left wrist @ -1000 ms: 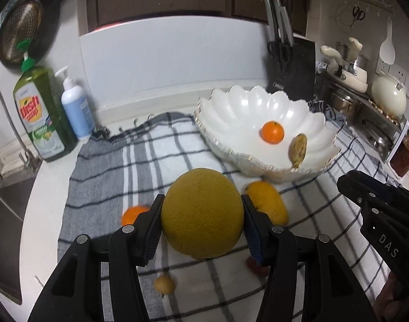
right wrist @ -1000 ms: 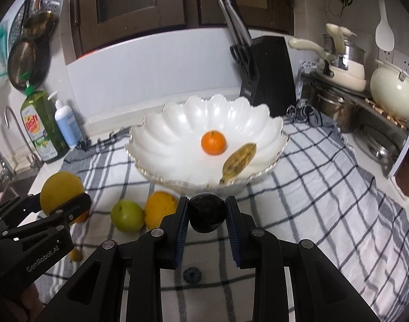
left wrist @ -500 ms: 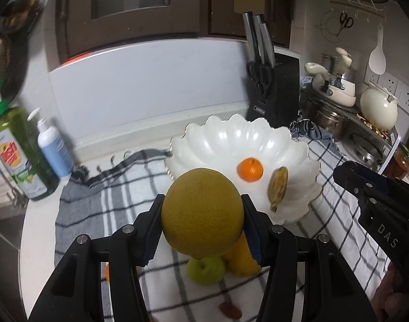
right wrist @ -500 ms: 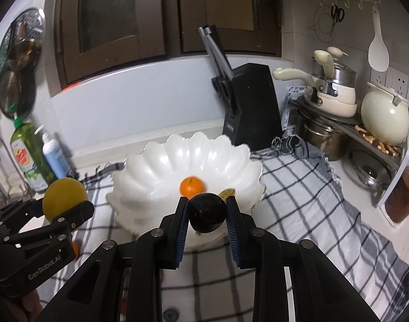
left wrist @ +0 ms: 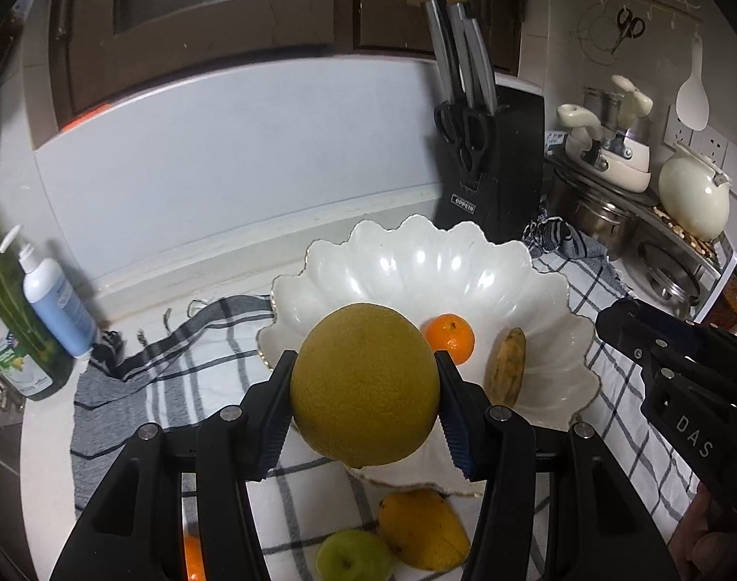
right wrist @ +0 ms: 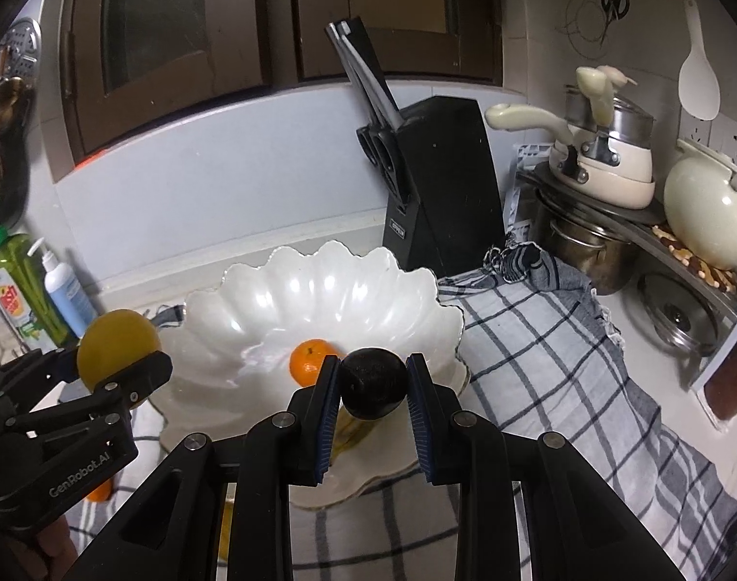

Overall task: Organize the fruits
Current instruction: 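Carry the grapefruit and plum into the white bowl and open both tools, then withdraw both open tools from the bowl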

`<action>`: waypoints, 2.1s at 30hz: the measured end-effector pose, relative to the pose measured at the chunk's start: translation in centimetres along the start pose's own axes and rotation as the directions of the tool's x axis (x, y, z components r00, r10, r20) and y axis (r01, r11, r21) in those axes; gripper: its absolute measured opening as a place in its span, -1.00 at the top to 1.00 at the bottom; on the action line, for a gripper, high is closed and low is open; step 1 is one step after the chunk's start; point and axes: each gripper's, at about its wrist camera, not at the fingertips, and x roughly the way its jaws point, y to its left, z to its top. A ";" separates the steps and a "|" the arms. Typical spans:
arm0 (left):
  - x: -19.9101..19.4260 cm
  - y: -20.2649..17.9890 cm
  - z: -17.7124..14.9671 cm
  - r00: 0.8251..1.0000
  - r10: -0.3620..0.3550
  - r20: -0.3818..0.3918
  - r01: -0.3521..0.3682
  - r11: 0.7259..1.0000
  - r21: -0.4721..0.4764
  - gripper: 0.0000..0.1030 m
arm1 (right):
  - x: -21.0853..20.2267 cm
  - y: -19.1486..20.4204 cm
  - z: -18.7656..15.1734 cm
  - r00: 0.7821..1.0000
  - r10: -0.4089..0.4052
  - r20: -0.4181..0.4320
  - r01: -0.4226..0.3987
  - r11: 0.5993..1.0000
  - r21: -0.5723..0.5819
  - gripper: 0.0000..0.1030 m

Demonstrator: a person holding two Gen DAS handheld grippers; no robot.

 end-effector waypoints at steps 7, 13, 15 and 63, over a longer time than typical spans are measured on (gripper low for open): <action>2.7 -0.5 -0.3 0.999 -0.013 -0.041 0.013 1.000 -0.007 -0.04 | 2.7 -0.8 -0.6 0.998 0.019 -0.059 -0.018 1.000 0.014 0.45; 4.5 -0.7 -1.0 0.996 -0.017 -0.093 0.016 1.000 -0.008 -0.05 | 4.5 -1.2 -1.3 0.994 0.020 -0.109 -0.019 1.000 0.010 0.45; 4.8 -0.7 -1.2 0.994 -0.013 -0.104 0.013 1.000 -0.006 -0.05 | 5.0 -1.2 -1.5 0.992 0.027 -0.123 -0.026 1.000 0.013 0.44; -5.9 2.1 -5.9 0.991 0.135 -0.015 -0.136 0.989 -0.062 -0.90 | -6.1 2.1 -3.5 0.995 -0.092 0.046 0.092 0.996 -0.005 -0.88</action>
